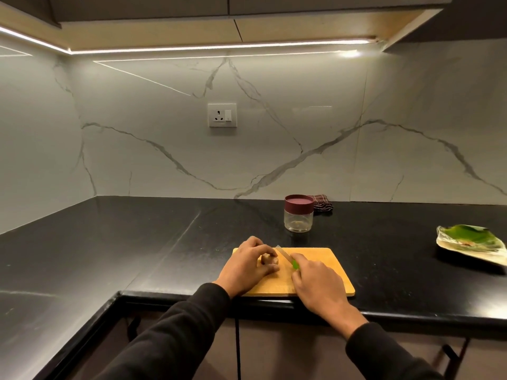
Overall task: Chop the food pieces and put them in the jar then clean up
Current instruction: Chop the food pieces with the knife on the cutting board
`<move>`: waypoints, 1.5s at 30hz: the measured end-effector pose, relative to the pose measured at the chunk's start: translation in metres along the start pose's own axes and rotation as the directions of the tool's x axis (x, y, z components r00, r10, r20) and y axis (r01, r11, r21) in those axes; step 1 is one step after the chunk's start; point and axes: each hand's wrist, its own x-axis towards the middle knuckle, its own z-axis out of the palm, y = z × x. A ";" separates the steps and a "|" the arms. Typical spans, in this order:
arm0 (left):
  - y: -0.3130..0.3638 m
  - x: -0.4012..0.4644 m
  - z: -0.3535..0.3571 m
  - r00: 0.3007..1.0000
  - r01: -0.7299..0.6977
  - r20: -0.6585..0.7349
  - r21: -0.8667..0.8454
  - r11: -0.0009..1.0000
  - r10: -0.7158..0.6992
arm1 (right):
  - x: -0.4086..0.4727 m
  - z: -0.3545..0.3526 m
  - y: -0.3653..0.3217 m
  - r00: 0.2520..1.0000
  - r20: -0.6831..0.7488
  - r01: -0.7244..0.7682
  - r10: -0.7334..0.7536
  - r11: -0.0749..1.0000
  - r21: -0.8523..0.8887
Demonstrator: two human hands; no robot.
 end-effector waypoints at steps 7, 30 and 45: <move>-0.005 0.000 -0.002 0.991 0.085 0.120 -0.245 0.966 -0.057 | -0.002 0.000 -0.001 1.000 -0.006 0.005 -0.005 1.000 0.017; -0.002 -0.001 -0.001 1.000 0.022 -0.010 -0.182 0.983 -0.024 | -0.009 -0.011 -0.007 0.999 0.046 -0.010 0.010 1.000 -0.004; 0.004 0.007 -0.006 0.993 -0.116 0.048 0.171 0.978 0.110 | -0.013 -0.021 -0.018 0.965 0.255 -0.016 0.059 0.986 -0.169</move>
